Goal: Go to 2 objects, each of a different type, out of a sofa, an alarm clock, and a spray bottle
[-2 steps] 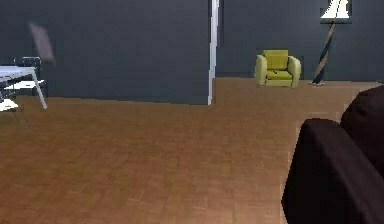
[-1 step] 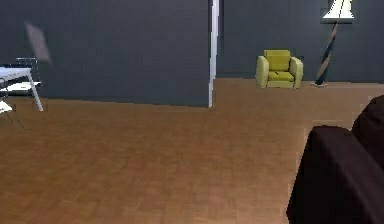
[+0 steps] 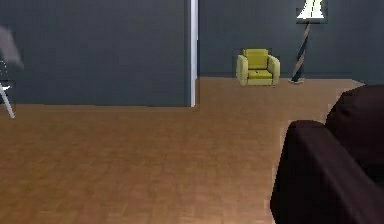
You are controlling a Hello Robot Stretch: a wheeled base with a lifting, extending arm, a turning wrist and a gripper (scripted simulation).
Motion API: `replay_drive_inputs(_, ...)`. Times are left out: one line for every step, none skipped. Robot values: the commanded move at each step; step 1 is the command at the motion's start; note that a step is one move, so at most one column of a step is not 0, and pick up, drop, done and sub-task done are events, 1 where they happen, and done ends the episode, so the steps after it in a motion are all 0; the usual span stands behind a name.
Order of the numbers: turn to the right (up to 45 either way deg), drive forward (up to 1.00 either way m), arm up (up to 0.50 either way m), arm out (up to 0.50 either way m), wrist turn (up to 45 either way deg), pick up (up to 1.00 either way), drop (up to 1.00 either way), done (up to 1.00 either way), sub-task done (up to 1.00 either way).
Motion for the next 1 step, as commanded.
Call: replay_drive_inputs(0.0,1.0,0.0,0.0,0.0,0.0,0.0,0.0,0.0)
